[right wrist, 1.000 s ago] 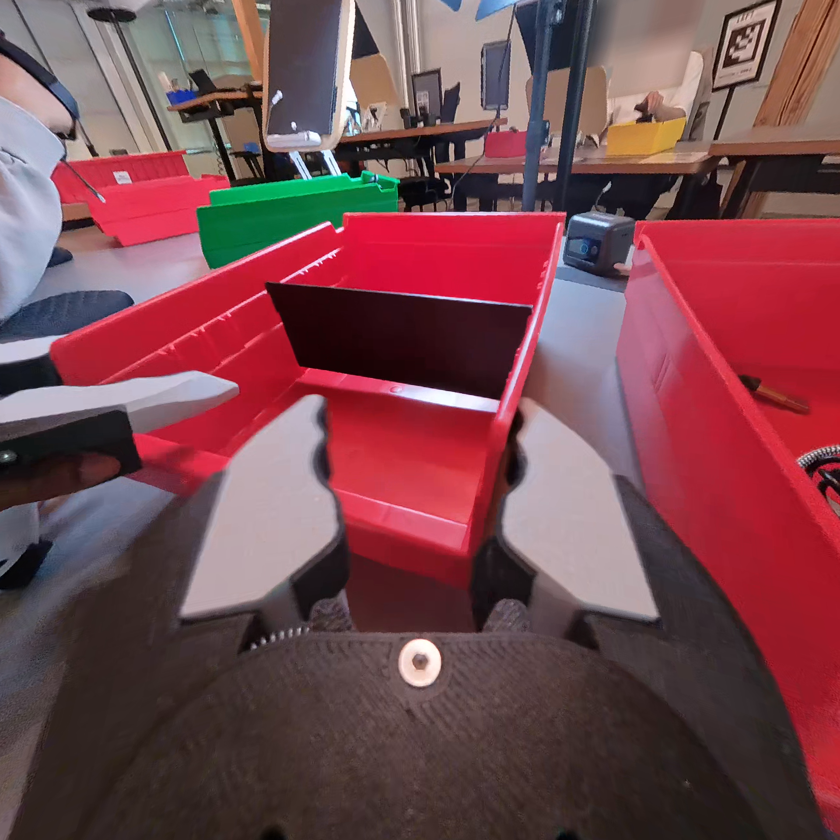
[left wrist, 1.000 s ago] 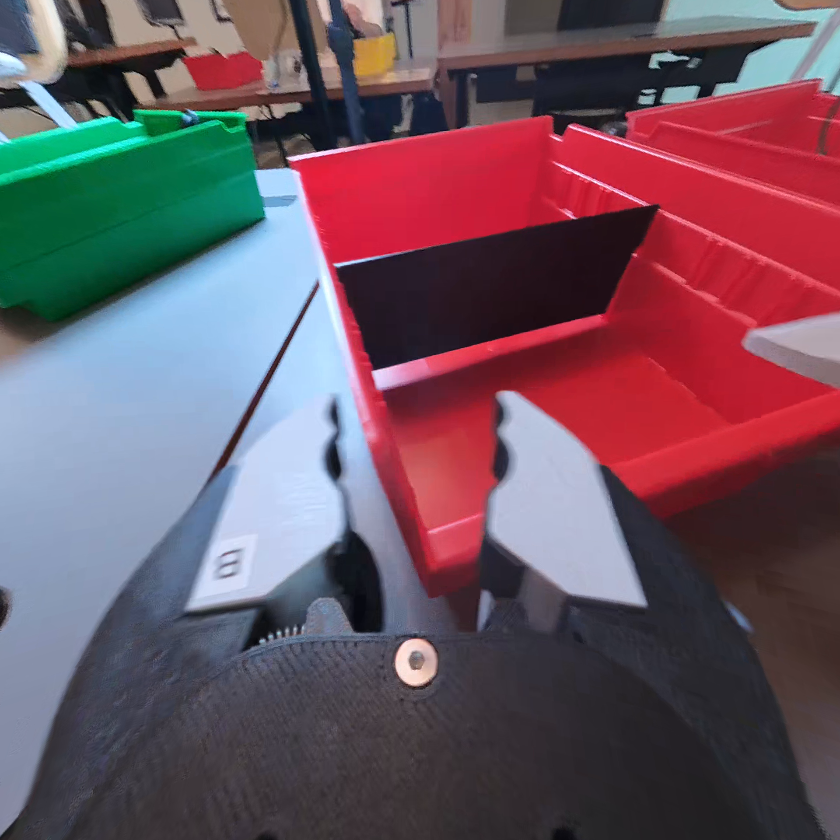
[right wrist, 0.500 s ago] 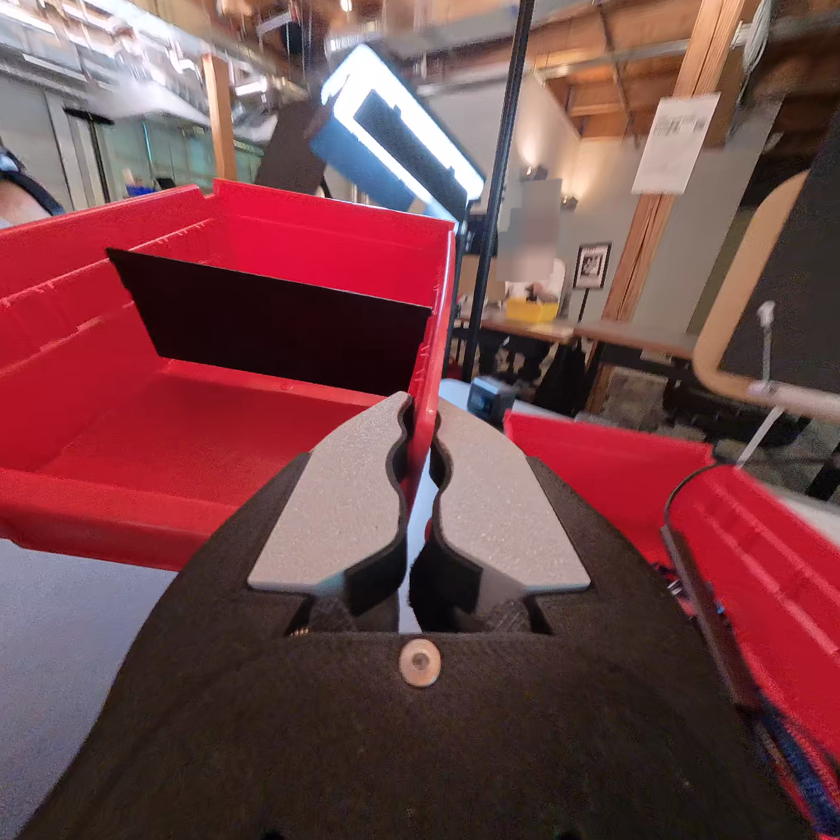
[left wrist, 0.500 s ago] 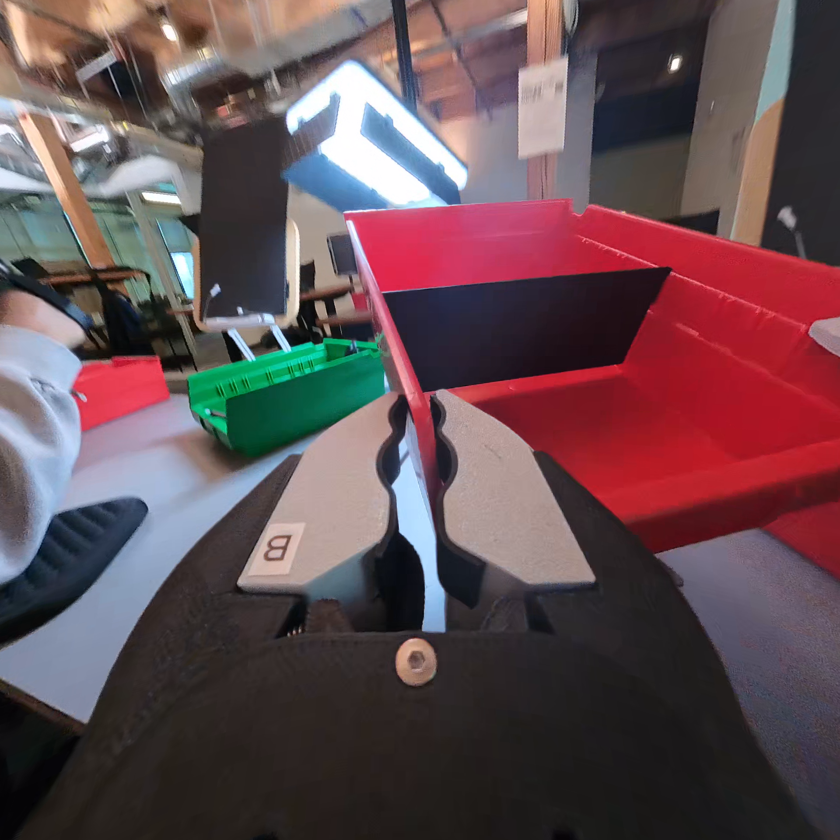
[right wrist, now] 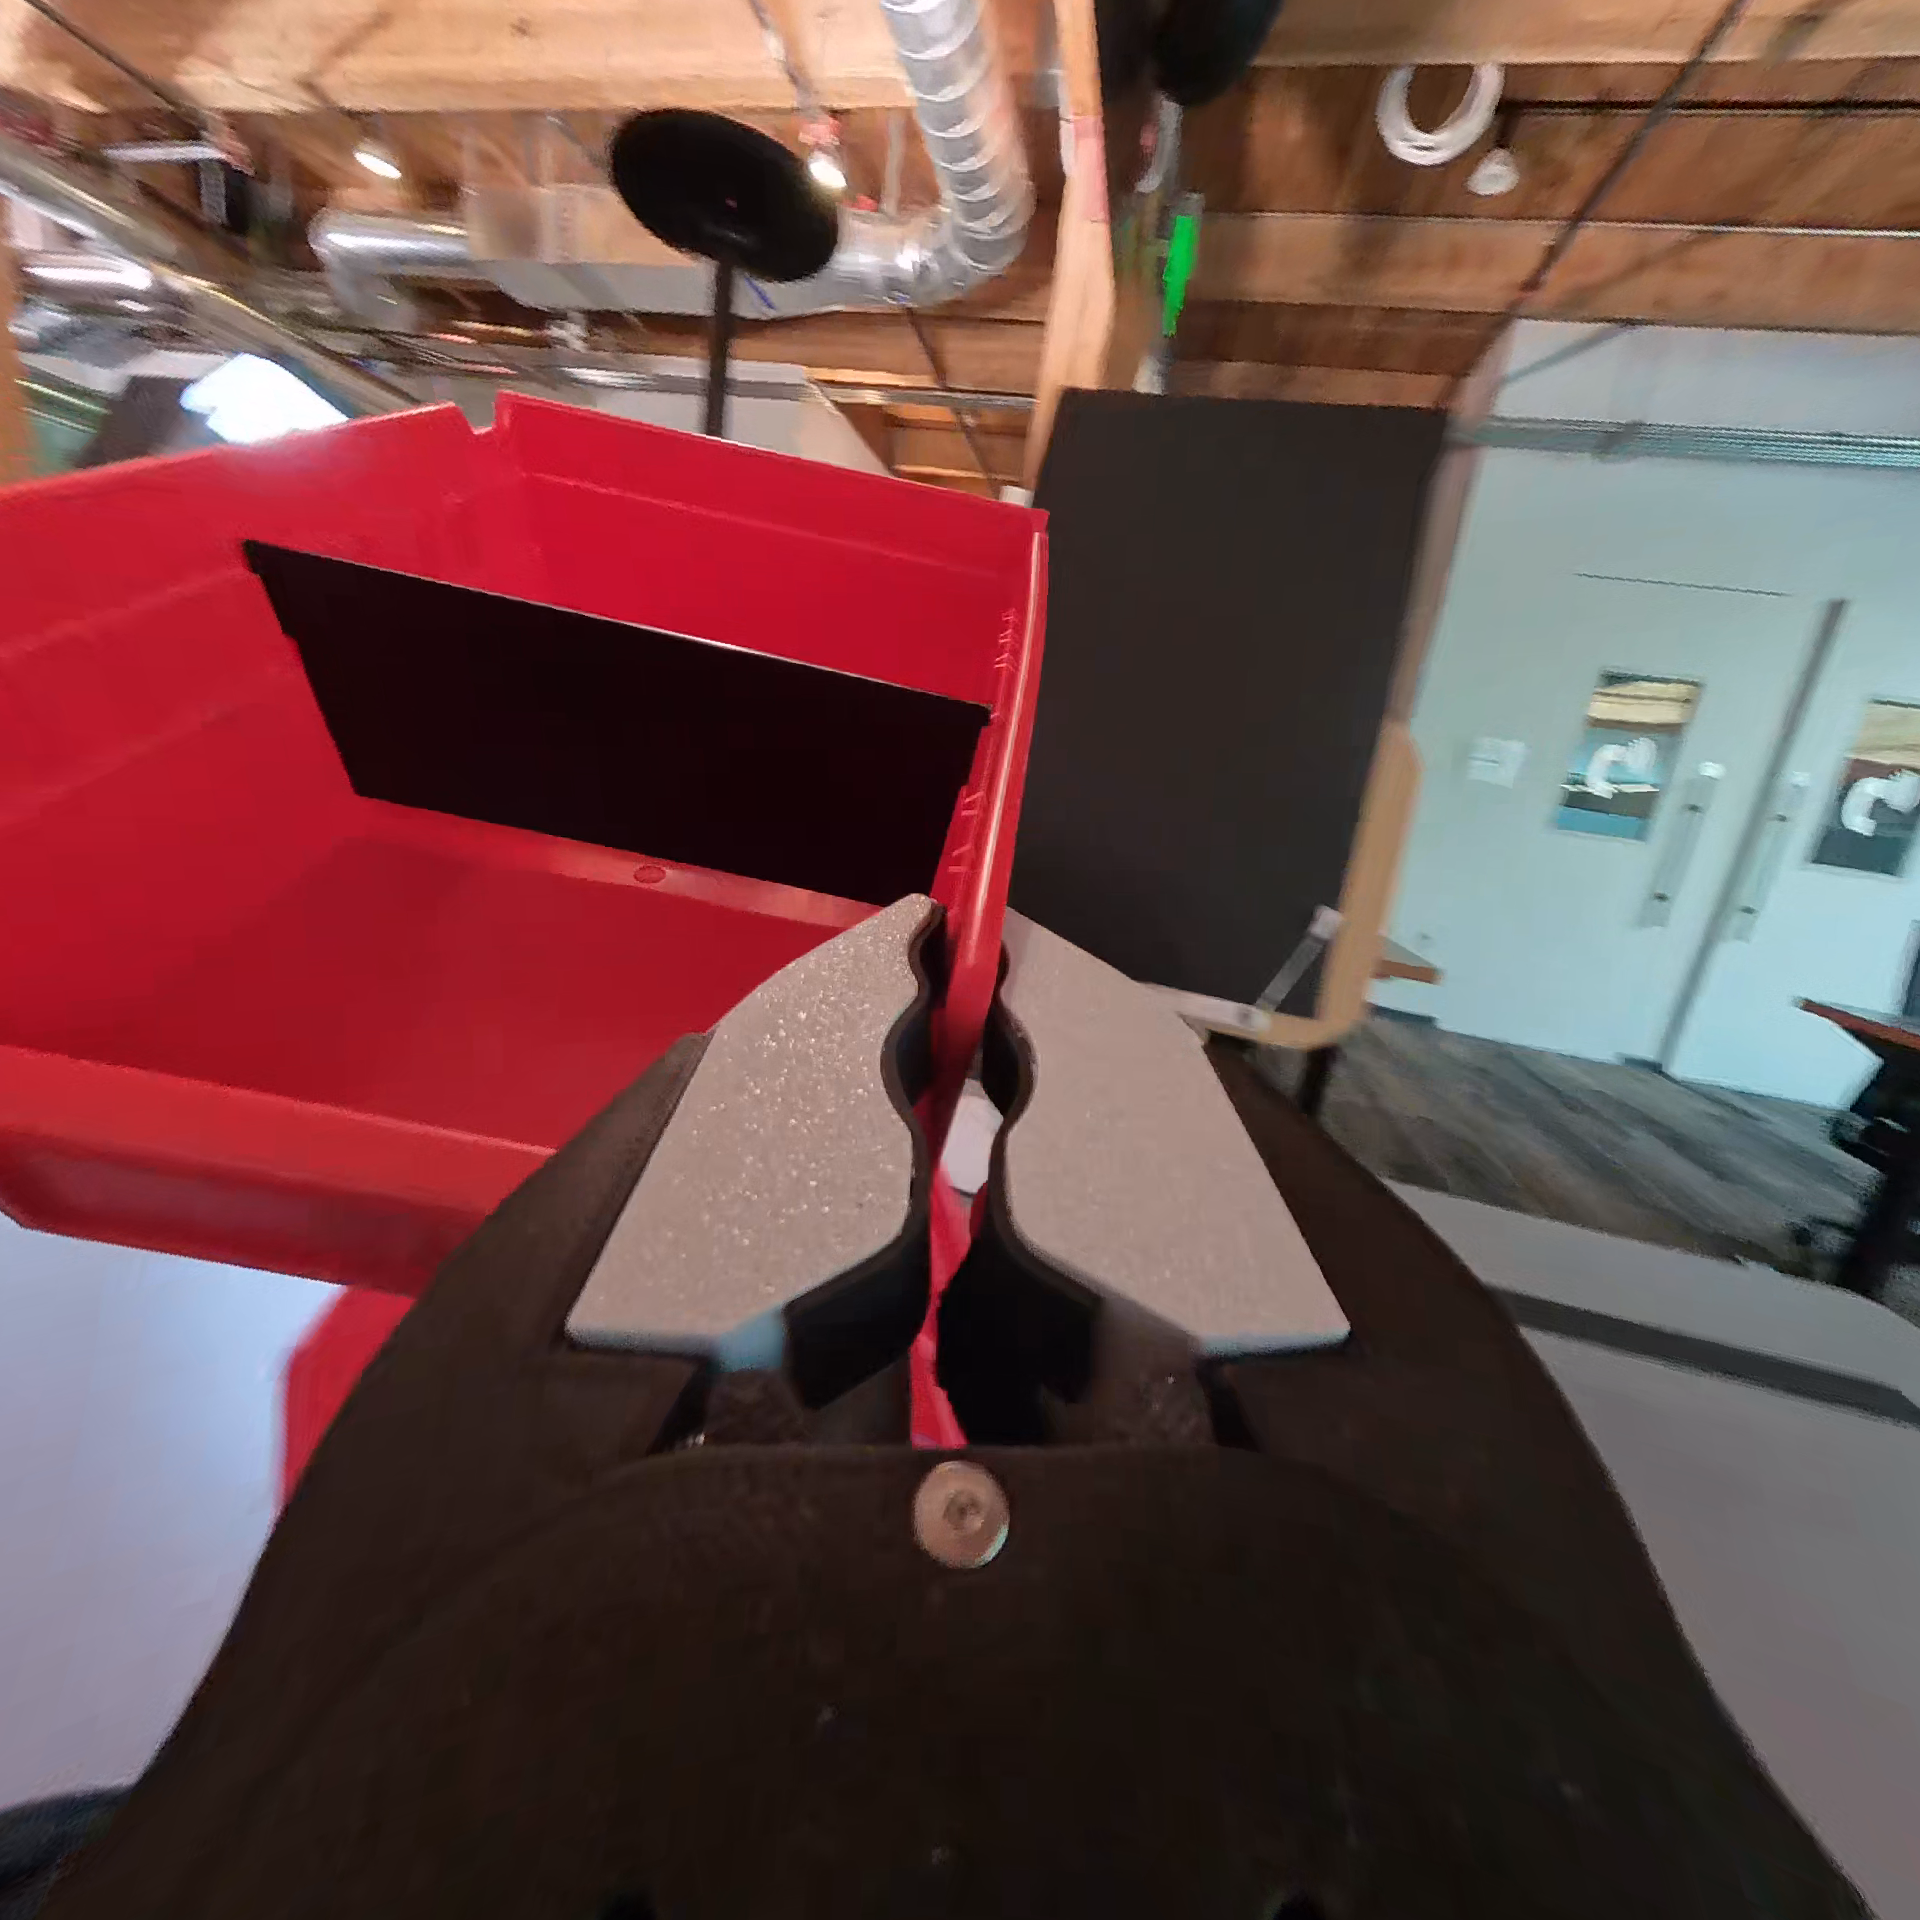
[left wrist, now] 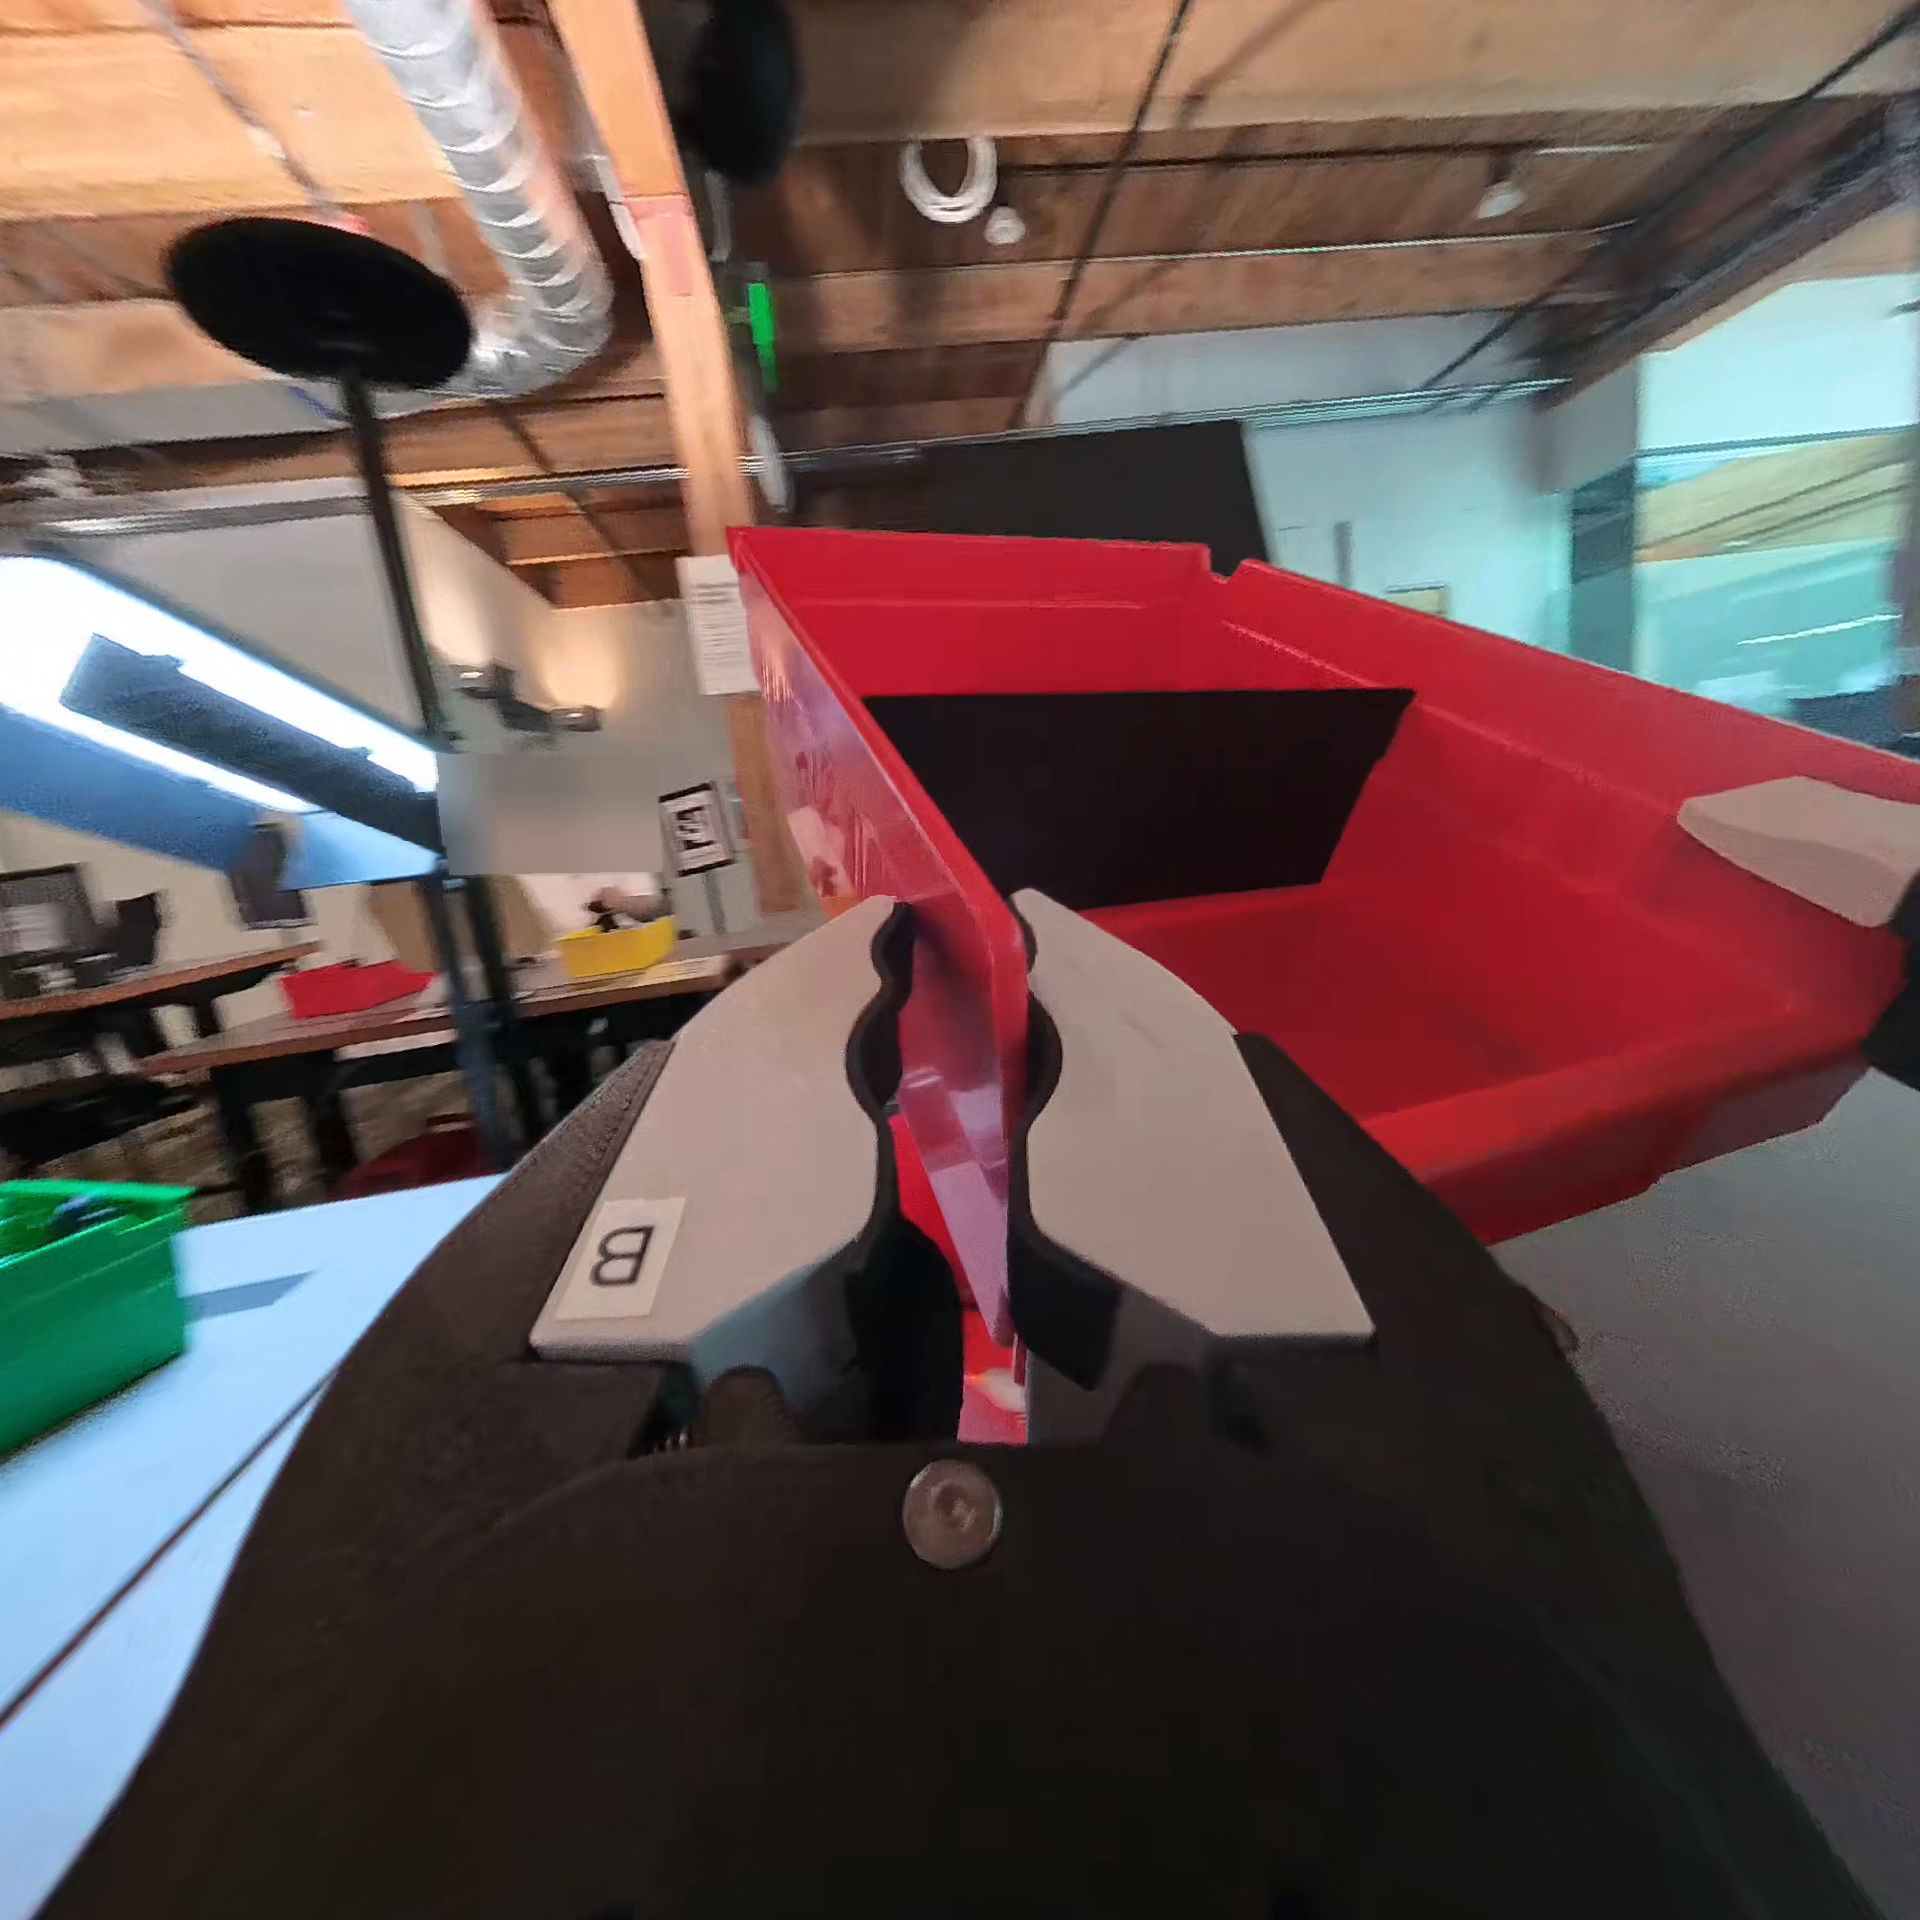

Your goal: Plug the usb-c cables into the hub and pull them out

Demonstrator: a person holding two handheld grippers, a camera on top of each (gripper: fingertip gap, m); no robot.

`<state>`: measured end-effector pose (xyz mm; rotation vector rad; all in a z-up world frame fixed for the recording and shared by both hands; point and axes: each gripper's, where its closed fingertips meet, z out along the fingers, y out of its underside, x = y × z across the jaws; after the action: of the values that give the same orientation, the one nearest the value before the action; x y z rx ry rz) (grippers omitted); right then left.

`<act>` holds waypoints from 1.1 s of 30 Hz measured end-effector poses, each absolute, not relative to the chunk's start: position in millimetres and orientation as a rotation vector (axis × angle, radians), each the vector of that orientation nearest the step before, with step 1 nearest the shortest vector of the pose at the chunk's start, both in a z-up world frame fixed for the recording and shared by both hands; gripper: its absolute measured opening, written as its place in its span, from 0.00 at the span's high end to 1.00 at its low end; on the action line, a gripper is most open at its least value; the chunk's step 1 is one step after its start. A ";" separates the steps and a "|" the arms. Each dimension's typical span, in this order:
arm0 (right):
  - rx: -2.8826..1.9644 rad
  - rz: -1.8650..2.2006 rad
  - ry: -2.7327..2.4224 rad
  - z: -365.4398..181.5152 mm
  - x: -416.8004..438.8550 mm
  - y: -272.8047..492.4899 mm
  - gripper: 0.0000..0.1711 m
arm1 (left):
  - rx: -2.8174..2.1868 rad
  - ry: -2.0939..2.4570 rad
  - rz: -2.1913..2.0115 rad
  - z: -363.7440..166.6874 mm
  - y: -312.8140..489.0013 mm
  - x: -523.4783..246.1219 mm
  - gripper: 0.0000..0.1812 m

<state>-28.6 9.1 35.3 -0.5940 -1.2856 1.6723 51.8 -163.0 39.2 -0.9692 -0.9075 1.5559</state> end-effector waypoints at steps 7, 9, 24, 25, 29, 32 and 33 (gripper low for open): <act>-0.846 1.450 -1.195 -9.5 -59.1 164.4 0.98 | -1.162 -0.759 1.298 9.7 -20.1 -26.8 0.90; -0.881 1.376 -1.193 -25.2 -65.4 198.3 0.98 | -1.208 -0.741 1.233 -3.9 12.8 -44.9 0.90; -1.068 1.159 -1.343 -133.5 -118.4 300.0 0.98 | -1.501 -0.847 1.004 -109.7 115.8 -121.2 0.90; -1.070 1.143 -1.356 -135.7 -119.4 302.7 0.98 | -1.513 -0.860 0.983 -116.5 118.1 -122.6 0.89; -1.095 1.103 -1.392 -143.1 -123.1 316.6 0.97 | -1.679 -0.825 0.889 -143.8 132.3 -121.1 0.84; -0.983 1.167 -1.348 -131.8 -122.1 318.7 0.95 | -1.796 -0.770 0.850 -157.7 135.8 -115.8 0.80; -0.978 1.159 -1.369 -133.6 -122.4 318.2 0.94 | -1.781 -0.761 0.861 -154.3 135.2 -113.9 0.79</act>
<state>-122.4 318.2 -133.6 -0.9779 -1.3688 1.1589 -113.9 135.2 -154.3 -1.7808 -0.7610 0.8614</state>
